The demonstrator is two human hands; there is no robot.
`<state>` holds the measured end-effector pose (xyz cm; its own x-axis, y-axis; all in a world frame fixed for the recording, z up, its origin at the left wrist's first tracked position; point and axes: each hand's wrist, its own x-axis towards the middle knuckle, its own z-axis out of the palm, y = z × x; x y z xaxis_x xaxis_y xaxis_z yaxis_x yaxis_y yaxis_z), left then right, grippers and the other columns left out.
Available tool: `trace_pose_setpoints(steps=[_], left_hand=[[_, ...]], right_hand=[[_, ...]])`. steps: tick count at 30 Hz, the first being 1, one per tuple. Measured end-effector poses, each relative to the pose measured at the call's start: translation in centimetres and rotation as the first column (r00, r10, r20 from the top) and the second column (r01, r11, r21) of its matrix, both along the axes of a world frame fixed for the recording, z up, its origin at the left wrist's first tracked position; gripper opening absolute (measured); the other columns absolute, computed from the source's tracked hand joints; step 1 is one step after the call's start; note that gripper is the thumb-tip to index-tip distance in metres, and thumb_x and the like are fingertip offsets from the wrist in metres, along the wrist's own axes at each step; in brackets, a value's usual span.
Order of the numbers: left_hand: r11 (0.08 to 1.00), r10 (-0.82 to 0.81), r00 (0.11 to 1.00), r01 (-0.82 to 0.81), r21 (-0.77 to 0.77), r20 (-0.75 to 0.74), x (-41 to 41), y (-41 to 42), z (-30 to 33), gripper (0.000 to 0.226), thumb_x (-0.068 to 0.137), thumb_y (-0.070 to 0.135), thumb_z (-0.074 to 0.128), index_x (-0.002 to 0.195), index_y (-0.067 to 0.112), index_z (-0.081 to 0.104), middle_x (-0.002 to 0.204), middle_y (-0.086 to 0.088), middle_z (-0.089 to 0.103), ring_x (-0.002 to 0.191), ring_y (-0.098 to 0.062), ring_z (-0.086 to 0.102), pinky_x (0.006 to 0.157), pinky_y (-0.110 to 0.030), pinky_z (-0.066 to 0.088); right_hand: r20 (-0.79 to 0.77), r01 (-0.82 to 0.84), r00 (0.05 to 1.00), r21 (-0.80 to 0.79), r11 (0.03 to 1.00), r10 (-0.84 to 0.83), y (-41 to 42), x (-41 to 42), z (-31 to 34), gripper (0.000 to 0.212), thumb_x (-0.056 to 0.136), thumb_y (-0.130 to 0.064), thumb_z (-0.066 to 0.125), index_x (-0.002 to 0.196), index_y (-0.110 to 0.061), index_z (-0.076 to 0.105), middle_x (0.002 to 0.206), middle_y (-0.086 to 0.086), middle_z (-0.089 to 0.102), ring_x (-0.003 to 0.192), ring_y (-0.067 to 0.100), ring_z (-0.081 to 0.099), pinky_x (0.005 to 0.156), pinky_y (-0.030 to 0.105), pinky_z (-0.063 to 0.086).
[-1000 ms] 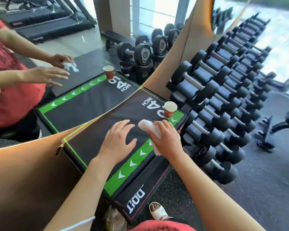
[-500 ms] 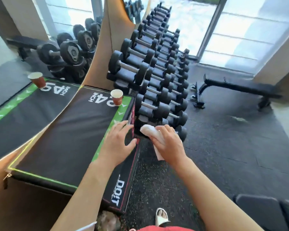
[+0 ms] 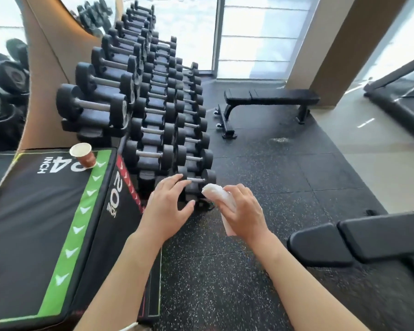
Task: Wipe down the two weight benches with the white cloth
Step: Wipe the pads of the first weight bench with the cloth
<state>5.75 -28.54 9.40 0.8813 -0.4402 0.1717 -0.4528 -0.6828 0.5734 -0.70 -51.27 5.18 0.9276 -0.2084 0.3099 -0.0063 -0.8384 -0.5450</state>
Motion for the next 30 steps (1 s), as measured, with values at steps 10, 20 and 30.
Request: trace_pose_setpoints(steps=[10, 20, 30], left_hand=[[0.984, -0.176, 0.982, 0.174, 0.032, 0.072, -4.6, -18.5, 1.4, 0.060, 0.095, 0.036, 0.074, 0.150, 0.019, 0.058, 0.161, -0.002, 0.047, 0.152, -0.021, 0.035, 0.128, -0.040, 0.028], [0.941, -0.337, 0.938, 0.334, 0.049, 0.085, -11.2, -35.9, 1.6, 0.059, 0.096, 0.037, 0.074, 0.150, 0.020, 0.057, 0.162, -0.001, 0.046, 0.152, -0.021, 0.036, 0.127, -0.041, 0.030], [0.862, -0.505, 0.859, 0.500, 0.081, 0.083, -13.1, -47.7, 2.4, 0.061, 0.099, 0.043, 0.069, 0.154, 0.026, 0.051, 0.165, 0.007, 0.039, 0.155, -0.013, 0.028, 0.129, -0.036, 0.025]], right_hand=[[0.042, 0.187, 0.981, 0.042, 0.981, -0.189, -17.4, -8.9, 1.5, 0.032, 0.094, -0.036, 0.071, 0.120, -0.020, 0.062, 0.107, -0.003, 0.063, 0.098, 0.021, 0.058, 0.085, 0.043, 0.053], [0.066, 0.383, 0.920, 0.072, 0.921, -0.387, -33.4, -19.3, 2.0, 0.034, 0.093, -0.034, 0.073, 0.120, -0.015, 0.065, 0.105, 0.000, 0.064, 0.097, 0.023, 0.060, 0.087, 0.042, 0.053], [0.095, 0.566, 0.813, 0.099, 0.818, -0.574, -42.7, -24.3, 2.7, 0.034, 0.096, -0.038, 0.072, 0.120, -0.016, 0.066, 0.106, -0.002, 0.064, 0.098, 0.019, 0.060, 0.089, 0.041, 0.053]])
